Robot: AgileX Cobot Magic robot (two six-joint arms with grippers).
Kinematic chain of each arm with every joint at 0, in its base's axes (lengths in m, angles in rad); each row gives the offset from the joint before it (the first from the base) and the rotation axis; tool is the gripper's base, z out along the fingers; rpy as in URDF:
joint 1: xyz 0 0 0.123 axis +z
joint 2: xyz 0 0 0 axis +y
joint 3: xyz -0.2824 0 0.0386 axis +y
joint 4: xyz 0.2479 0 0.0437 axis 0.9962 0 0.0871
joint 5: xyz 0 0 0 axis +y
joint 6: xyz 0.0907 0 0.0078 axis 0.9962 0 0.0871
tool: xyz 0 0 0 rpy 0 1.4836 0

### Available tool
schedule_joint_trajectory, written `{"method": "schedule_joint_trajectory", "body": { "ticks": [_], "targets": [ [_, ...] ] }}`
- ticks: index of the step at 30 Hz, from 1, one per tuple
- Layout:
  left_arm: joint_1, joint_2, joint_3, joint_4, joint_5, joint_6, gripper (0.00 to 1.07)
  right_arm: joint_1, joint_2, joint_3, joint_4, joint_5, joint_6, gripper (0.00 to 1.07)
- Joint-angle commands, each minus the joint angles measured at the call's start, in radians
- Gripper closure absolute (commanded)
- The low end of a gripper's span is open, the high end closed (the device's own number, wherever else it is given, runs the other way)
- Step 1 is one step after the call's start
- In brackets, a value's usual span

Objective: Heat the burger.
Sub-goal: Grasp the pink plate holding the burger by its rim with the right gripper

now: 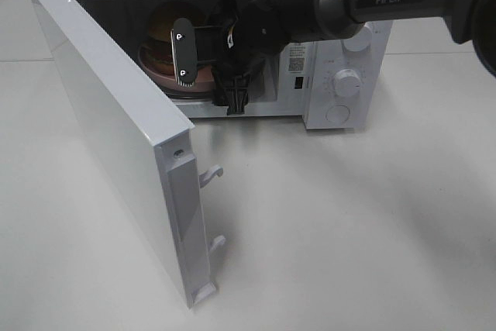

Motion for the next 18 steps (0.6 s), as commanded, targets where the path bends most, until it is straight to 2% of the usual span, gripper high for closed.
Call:
{"method": "schedule_joint_trajectory", "body": {
  "ticks": [1,12,17,18],
  "targets": [
    [-0.002,-0.011,0.001,0.010,0.000,-0.012,0.09,-0.003,0.017,-0.020,0.005,0.005,0.022,0.26],
    [-0.002,-0.011,0.001,0.014,0.000,-0.012,0.09,-0.003,0.050,-0.023,0.052,0.003,0.022,0.31],
    [-0.002,-0.011,0.001,0.015,0.000,-0.012,0.09,-0.003,0.050,-0.023,0.053,0.017,0.024,0.41],
    [-0.002,-0.011,0.001,0.016,0.000,-0.013,0.09,-0.003,0.050,-0.023,0.054,0.034,0.024,0.50]
  ]
}}
